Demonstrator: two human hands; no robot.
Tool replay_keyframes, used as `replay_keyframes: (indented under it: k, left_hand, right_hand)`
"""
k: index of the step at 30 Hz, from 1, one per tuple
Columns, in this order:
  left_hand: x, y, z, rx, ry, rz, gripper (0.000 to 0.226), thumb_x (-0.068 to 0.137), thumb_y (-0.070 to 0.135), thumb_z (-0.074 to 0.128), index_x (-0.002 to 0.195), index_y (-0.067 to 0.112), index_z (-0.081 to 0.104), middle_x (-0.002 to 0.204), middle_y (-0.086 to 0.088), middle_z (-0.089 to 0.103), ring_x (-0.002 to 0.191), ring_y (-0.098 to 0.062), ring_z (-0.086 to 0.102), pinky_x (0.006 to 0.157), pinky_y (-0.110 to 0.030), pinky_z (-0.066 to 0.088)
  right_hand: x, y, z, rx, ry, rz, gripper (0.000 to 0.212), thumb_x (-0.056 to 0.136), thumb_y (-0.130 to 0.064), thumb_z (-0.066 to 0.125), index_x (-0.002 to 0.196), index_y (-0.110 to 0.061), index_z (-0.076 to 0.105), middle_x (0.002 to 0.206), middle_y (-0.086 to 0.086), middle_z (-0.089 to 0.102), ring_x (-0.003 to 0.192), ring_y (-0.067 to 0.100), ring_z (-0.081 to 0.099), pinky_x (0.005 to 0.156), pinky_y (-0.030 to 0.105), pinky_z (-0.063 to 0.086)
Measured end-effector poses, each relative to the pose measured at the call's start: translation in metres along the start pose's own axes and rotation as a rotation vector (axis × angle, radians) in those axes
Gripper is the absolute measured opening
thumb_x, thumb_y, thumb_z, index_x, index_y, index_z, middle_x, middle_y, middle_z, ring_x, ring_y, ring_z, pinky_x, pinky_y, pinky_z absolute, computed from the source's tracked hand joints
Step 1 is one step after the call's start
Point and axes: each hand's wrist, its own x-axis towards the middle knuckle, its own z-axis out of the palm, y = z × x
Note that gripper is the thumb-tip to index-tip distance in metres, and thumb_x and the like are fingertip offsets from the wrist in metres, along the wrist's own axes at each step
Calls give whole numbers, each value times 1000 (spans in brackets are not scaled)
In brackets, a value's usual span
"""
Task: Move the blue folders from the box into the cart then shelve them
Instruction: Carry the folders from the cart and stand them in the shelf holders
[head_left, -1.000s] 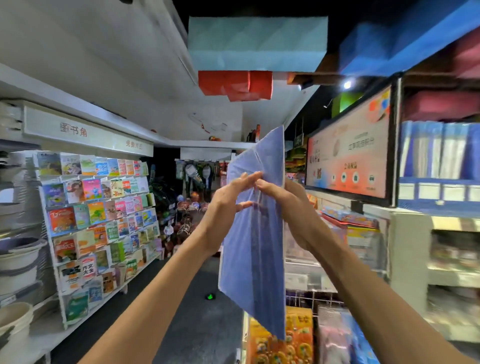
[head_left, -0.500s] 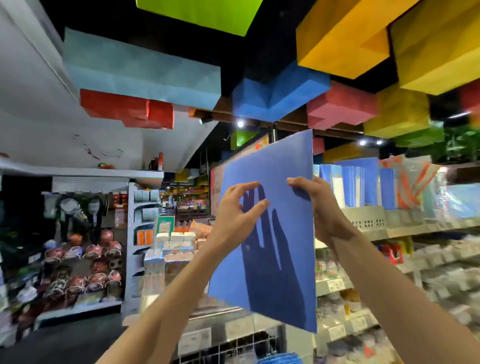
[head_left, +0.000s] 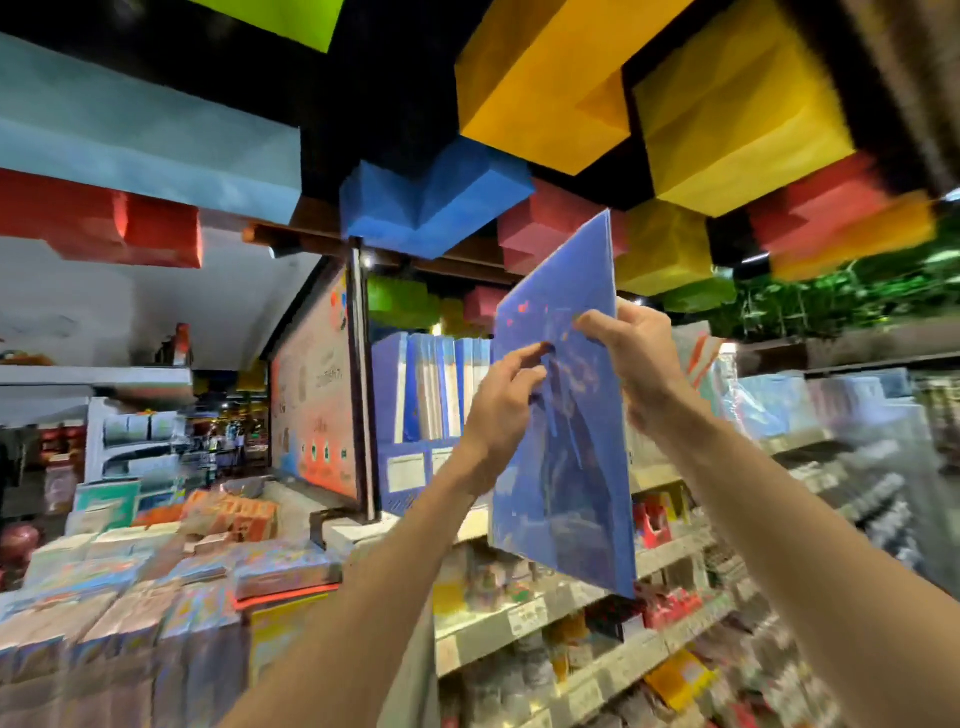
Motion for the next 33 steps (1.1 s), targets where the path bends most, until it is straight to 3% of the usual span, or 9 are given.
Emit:
replay_keyframes:
  k: [5,8,10,12,14,16,20,26,33]
  left_hand:
    - [67,-48,59,42,-27,-29,40,92,25,51,130,19,62,127,2,66,111,-8,62,84,-20,49]
    - [109,-88,100,90,-60,-9,48,85,29,50,131,19,63,130,-2,64,115,-12,62,80,-19,52]
    - [126,-106,110,167,-86,-1,43,89,26,52,130,21,64,129,3,65,116,-10,61,94,-28,51]
    - [151,-134,126,248,-93,23,35,97,18,52,130,22,64,130,6,64,117,-10,59,102,-31,46]
    - [172,-157,129,348,-92,28,35,99,18,51,133,22,62,132,7,62,121,-8,55,103,-27,42]
    - [191,-178,128,440,-71,36,36,99,17,52,134,21,61,135,4,60,125,-11,53,107,-29,40]
    - [232,-222,114,669,-42,44,45,94,4,46,135,14,58,141,-8,55,131,-26,52,111,-35,38]
    - [266,-271,86,1008,18,115,44,95,14,50,139,15,54,143,-7,53,138,-23,40,115,-38,32]
    - [323,-323,123,1319,-49,315,49,93,20,58,141,15,52,150,-10,44,144,-28,29,115,-39,26]
  right_hand:
    - [63,53,-53,-62,31,-22,13,77,-11,61,74,1,57,64,6,48,56,10,48,52,24,50]
    - [111,97,-97,-116,7,-2,27,72,-20,62,80,4,53,75,12,50,70,24,53,69,65,57]
    - [130,113,-113,-128,-15,49,32,75,-19,61,90,8,51,81,15,51,72,31,57,67,70,54]
    - [153,131,-130,-124,-16,38,29,82,-14,59,94,10,48,83,17,50,68,40,62,63,65,57]
    - [176,149,-143,-201,18,-26,23,88,-10,57,83,8,46,75,14,46,58,37,58,56,42,60]
    - [194,162,-150,-277,35,-134,26,88,-8,57,71,5,41,66,7,39,54,21,38,53,25,38]
    - [235,190,-160,-283,48,-191,34,86,-6,58,62,-15,36,55,-6,33,52,9,26,50,29,21]
    - [287,224,-155,-266,54,-184,12,80,-16,61,74,-10,52,65,9,42,58,17,39,52,35,28]
    - [350,268,-176,-301,67,-197,25,69,-29,59,73,-5,55,70,11,47,64,21,41,57,36,31]
